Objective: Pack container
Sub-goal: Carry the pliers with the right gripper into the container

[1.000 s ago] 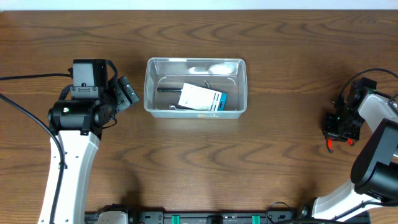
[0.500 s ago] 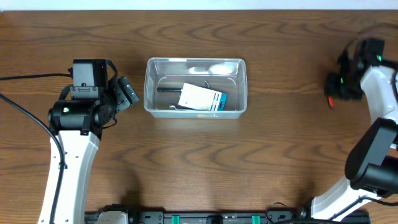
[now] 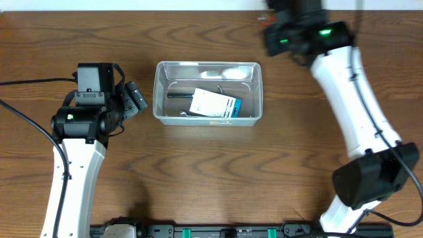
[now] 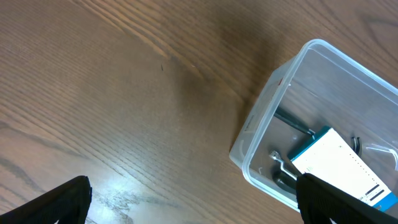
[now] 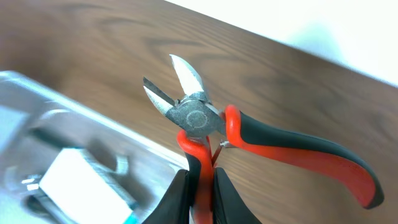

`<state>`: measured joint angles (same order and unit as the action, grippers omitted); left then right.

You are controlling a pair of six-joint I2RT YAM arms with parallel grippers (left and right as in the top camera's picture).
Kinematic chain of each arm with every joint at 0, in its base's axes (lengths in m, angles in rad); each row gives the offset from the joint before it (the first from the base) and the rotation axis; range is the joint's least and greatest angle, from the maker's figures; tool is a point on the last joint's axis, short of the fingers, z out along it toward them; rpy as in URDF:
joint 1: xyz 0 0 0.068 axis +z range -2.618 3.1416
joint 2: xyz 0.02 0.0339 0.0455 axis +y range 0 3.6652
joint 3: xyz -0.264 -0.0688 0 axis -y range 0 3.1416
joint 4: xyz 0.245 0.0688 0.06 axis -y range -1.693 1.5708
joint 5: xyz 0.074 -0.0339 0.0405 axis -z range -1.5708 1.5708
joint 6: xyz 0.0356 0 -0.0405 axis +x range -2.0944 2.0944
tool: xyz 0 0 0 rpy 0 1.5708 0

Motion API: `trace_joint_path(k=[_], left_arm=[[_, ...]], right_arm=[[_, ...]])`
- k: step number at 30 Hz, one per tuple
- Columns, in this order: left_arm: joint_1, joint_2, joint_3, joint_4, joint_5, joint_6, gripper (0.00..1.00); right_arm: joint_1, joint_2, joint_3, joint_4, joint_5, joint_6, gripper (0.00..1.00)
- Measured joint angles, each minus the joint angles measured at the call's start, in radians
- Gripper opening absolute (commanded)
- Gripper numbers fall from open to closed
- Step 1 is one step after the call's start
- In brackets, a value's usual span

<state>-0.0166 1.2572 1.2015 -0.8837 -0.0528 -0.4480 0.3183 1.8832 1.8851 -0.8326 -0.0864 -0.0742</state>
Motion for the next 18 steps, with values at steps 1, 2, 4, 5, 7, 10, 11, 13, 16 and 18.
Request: trace_joint_path(k=[1, 2, 4, 5, 7, 10, 11, 13, 16, 18], left_arm=[[0.0, 0.0, 0.0, 0.0, 0.0, 0.0, 0.98], [0.0, 0.0, 0.0, 0.0, 0.0, 0.0, 0.98], [0.0, 0.0, 0.0, 0.0, 0.0, 0.0, 0.98], [0.0, 0.0, 0.0, 0.0, 0.0, 0.0, 0.98], [0.0, 0.0, 0.0, 0.0, 0.0, 0.0, 0.98], [0.0, 0.0, 0.0, 0.0, 0.0, 0.0, 0.98], [0.0, 0.0, 0.0, 0.0, 0.0, 0.0, 0.98], [0.0, 0.0, 0.0, 0.0, 0.0, 0.0, 0.98], [0.0, 0.0, 0.0, 0.0, 0.0, 0.0, 0.98], [0.0, 0.0, 0.0, 0.0, 0.0, 0.0, 0.98]], right_arm=[[0.032, 0.0, 0.0, 0.0, 0.008, -0.005, 0.04], [0.07, 0.0, 0.0, -0.002, 0.024, -0.01, 0.03], [0.143, 0.002, 0.0, -0.004, 0.059, -0.016, 0.04], [0.177, 0.003, 0.0, -0.007, 0.08, -0.018, 0.04], [0.226, 0.006, 0.0, -0.013, 0.116, -0.021, 0.04], [0.283, 0.023, 0.0, -0.017, 0.163, -0.024, 0.05], [0.297, 0.032, 0.0, -0.017, 0.174, -0.024, 0.05], [0.322, 0.06, 0.0, -0.018, 0.19, -0.024, 0.06], [0.345, 0.12, 0.0, -0.02, 0.204, -0.025, 0.07], [0.351, 0.161, 0.0, -0.027, 0.211, -0.025, 0.07]])
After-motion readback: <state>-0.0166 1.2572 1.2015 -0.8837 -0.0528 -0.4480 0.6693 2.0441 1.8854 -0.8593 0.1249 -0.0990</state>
